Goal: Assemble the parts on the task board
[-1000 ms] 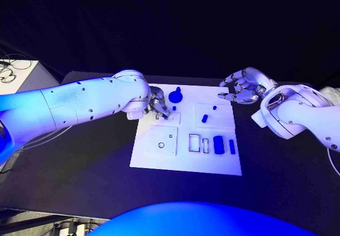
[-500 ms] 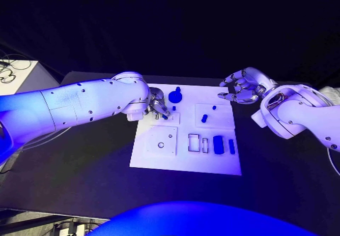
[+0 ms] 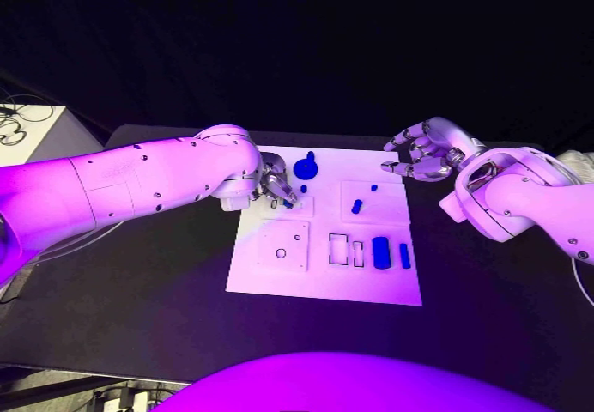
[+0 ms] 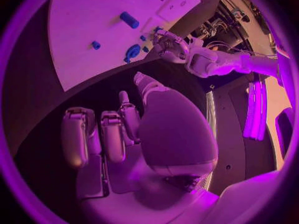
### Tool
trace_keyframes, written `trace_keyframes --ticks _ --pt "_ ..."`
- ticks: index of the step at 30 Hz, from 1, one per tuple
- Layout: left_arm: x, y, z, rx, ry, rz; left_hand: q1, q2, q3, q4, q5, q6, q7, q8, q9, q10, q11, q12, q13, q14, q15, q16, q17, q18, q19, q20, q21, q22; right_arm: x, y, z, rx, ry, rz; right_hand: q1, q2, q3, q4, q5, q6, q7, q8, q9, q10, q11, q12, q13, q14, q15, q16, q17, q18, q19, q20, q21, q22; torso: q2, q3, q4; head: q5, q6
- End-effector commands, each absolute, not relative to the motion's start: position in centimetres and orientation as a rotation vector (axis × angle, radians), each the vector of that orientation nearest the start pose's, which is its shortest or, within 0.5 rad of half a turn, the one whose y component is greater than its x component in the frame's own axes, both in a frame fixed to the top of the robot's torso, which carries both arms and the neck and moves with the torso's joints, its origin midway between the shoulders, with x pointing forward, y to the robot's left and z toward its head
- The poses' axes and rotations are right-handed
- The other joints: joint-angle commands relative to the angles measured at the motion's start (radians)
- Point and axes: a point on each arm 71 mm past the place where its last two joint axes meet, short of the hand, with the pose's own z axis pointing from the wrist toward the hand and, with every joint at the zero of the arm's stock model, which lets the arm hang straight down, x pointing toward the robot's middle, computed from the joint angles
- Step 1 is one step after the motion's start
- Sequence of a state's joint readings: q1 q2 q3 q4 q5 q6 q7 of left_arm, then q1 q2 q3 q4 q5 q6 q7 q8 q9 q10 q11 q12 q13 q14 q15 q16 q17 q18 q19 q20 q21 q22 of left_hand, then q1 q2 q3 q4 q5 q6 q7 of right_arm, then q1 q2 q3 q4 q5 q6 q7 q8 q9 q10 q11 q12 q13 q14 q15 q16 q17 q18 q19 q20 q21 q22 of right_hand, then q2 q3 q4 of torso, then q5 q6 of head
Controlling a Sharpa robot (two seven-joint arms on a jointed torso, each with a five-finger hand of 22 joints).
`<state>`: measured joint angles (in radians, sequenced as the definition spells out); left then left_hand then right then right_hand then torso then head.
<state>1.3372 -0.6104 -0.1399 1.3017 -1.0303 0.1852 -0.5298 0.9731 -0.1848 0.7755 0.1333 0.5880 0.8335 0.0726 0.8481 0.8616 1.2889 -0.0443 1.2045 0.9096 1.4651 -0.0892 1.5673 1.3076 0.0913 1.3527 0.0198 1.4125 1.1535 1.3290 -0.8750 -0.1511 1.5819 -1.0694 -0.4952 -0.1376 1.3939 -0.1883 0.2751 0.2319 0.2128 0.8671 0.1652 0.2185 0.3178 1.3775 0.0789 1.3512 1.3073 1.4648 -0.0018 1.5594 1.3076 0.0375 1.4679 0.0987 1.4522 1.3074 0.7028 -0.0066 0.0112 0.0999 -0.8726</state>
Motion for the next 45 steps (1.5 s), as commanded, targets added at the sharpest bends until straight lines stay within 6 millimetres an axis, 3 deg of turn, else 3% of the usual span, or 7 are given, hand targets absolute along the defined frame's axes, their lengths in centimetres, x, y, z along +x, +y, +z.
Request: trace_keyframes --ticks 1,34,45 --pt "51.97 16.39 -21.11 -0.068 2.386 -0.342 0.001 0.008 0.206 -0.211 0.004 0.053 -0.043 0.002 0.002 0.008 0.002 0.003 0.002 0.106 -0.005 0.004 0.263 -0.008 0.005 0.0 0.006 0.002 48.74 -21.21 -15.7 0.232 1.629 0.75 0.006 -0.006 0.004 0.0 0.003 0.009 0.0 0.001 -0.001 -0.005 0.001 -0.003 0.072 0.098 0.005 -0.004 0.236 -0.003 0.046 0.005 -0.003 0.152 0.001 -0.0004 0.0002 -0.002 0.0" --pt "52.36 16.23 -21.3 -0.025 2.428 -0.306 -0.003 0.008 0.205 -0.214 0.008 0.056 -0.043 0.001 0.001 0.009 0.002 0.001 -0.001 0.106 -0.005 0.004 0.263 -0.009 0.007 -0.001 0.007 0.005 48.73 -21.12 -15.74 0.231 1.632 0.751 0.006 -0.008 0.007 0.001 0.005 0.01 0.0 0.001 -0.002 -0.005 0.001 -0.004 0.071 0.098 0.005 -0.004 0.235 -0.003 0.046 0.005 -0.004 0.151 0.0 0.0017 0.0003 -0.004 0.0" --pt "52.53 15.89 -21.38 -0.017 2.438 -0.301 -0.031 0.025 0.17 -0.197 -0.003 0.071 -0.048 -0.001 -0.001 0.021 -0.001 -0.001 -0.002 0.106 -0.006 0.004 0.263 -0.009 0.006 -0.002 0.004 0.005 48.68 -21.12 -15.77 0.229 1.637 0.752 0.006 -0.008 0.008 0.001 0.005 0.009 0.0 0.001 -0.002 -0.006 0.001 -0.004 0.071 0.098 0.005 -0.005 0.233 -0.003 0.045 0.005 -0.006 0.149 0.0 0.0015 0.0001 -0.007 0.0"
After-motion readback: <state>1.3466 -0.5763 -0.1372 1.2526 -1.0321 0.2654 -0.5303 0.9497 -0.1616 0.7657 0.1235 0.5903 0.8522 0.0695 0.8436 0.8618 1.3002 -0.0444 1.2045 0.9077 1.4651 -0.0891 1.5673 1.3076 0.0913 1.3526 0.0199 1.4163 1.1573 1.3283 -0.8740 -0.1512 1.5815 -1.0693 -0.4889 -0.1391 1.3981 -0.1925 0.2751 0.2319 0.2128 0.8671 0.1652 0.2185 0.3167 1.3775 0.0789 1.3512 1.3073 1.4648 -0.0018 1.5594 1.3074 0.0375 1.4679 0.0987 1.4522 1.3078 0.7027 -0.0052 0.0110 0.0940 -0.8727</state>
